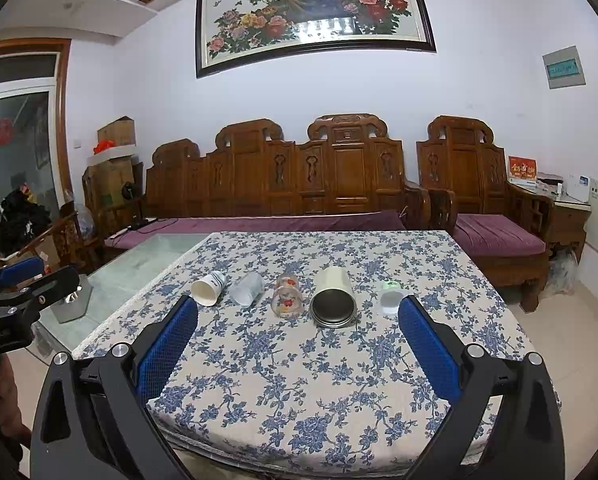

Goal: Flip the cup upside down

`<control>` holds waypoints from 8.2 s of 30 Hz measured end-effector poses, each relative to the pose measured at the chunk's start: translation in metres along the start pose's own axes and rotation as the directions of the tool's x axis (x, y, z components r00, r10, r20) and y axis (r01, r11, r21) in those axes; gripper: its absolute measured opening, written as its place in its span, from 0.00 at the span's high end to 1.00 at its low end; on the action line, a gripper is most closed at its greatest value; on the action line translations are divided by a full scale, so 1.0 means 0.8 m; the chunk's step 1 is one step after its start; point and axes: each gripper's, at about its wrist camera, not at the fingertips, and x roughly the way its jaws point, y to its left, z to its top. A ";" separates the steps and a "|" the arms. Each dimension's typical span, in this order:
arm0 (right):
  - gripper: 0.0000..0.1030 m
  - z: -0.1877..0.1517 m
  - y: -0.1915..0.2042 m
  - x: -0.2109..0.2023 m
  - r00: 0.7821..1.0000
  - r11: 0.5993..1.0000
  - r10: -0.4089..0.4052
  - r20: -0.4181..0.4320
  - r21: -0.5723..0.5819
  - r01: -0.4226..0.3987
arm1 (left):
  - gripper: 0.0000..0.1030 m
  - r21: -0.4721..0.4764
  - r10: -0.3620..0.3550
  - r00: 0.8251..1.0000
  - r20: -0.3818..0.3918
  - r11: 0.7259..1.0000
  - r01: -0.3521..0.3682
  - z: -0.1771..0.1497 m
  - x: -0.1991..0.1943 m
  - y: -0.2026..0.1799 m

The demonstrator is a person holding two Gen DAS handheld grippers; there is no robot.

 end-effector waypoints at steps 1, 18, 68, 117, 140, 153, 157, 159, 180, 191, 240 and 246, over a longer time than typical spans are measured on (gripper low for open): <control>0.02 0.000 0.000 0.000 1.000 1.000 0.001 0.001 0.000 -0.001 | 0.08 0.000 0.000 1.000 0.003 1.000 0.000 -0.001 -0.002 -0.001; 0.02 0.007 0.004 -0.007 1.000 1.000 0.007 0.015 0.010 -0.007 | 0.08 0.000 -0.003 1.000 0.008 1.000 0.003 -0.002 -0.006 -0.003; 0.02 0.007 -0.001 0.059 0.996 0.999 0.054 -0.066 0.004 -0.054 | 0.08 0.065 -0.024 0.992 -0.123 0.997 0.032 0.011 0.060 0.008; 0.04 -0.056 0.066 0.417 0.833 0.957 0.233 -0.501 -0.034 -0.288 | 0.45 -0.108 -0.071 0.700 -0.710 0.994 -0.009 -0.018 0.592 0.163; 0.04 -0.079 -0.033 0.293 0.893 0.991 0.130 -0.431 0.066 -0.112 | 0.47 -0.004 -0.127 0.793 -0.595 0.988 0.155 -0.024 0.385 0.032; 0.04 -0.083 -0.077 0.243 0.906 0.997 0.049 -0.421 0.073 -0.020 | 0.47 -0.035 -0.226 0.754 -0.617 0.965 0.261 -0.095 0.349 -0.048; 0.04 -0.085 -0.083 0.240 0.900 0.997 0.041 -0.433 0.071 -0.011 | 0.46 -0.036 -0.237 0.748 -0.619 0.961 0.275 -0.103 0.350 -0.059; 0.04 -0.086 -0.085 0.242 0.899 0.997 0.040 -0.436 0.071 -0.010 | 0.45 -0.033 -0.238 0.746 -0.622 0.960 0.279 -0.106 0.353 -0.062; 0.04 -0.060 -0.028 0.294 0.872 0.997 0.080 -0.482 0.029 -0.075 | 0.08 0.003 -0.121 0.906 -0.406 0.991 0.133 -0.042 0.294 0.034; 0.11 -0.092 0.037 0.382 0.694 0.983 0.181 -0.697 0.120 -0.135 | 0.08 -0.044 -0.067 0.918 -0.390 0.998 0.054 -0.058 0.295 0.095; 0.45 -0.068 0.023 0.423 0.910 0.996 -0.044 -0.412 -0.085 0.009 | 0.08 -0.075 -0.117 0.895 -0.430 0.993 0.093 -0.074 0.308 0.094; 0.44 -0.089 0.035 0.393 0.947 0.982 -0.120 -0.297 -0.175 0.069 | 0.08 -0.069 -0.115 0.897 -0.426 0.993 0.094 -0.072 0.307 0.090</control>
